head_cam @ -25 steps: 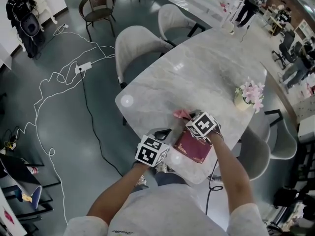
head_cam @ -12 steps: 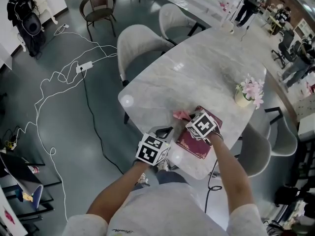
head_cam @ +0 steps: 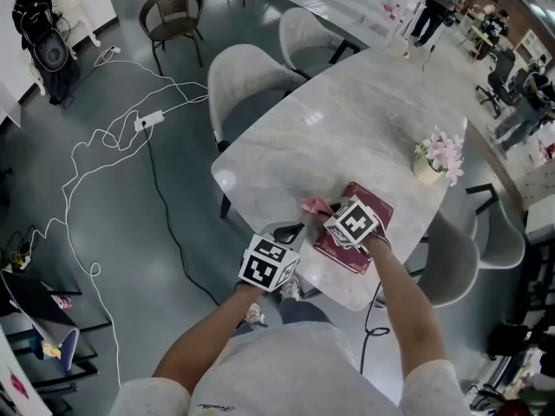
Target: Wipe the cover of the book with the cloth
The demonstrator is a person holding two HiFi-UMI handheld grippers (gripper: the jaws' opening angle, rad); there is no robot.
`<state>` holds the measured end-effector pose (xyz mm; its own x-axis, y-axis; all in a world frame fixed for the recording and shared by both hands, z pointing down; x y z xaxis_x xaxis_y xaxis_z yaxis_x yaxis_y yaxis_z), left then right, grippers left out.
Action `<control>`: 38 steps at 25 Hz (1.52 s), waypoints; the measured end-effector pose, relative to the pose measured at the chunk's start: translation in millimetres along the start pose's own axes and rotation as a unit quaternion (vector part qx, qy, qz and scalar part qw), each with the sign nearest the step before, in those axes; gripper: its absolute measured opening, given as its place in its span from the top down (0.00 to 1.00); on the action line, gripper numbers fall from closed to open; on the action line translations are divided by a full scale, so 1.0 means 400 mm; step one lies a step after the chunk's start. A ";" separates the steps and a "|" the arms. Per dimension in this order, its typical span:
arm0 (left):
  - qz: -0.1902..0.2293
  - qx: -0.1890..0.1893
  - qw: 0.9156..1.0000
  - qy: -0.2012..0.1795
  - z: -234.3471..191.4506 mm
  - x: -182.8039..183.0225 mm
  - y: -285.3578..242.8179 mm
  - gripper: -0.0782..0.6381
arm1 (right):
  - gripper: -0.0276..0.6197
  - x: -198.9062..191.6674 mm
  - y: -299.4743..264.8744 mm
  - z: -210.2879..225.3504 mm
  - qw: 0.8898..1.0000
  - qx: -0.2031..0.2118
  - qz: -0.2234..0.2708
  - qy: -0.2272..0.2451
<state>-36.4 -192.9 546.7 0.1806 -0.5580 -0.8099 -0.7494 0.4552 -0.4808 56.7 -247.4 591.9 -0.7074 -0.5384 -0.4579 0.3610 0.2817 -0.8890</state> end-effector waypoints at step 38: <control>-0.002 -0.030 0.999 -0.023 0.037 -0.077 0.129 0.88 | 0.93 -0.019 0.013 -0.211 1.000 -0.003 0.007 -0.029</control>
<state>-71.1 -141.9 542.0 0.2112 -0.5269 -0.8232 -0.7854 0.4098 -0.4638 12.7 -174.6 591.1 -0.6660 -0.5789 -0.4705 0.3675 0.2942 -0.8823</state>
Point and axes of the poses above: the fingertips, and each gripper's own axes: y backward along the fingers, z to its right, x out of its top, the point moved 4 cm from there along y, backward along the fingers, and after that the axes turned 2 degrees about y, right-handed, at the moved point
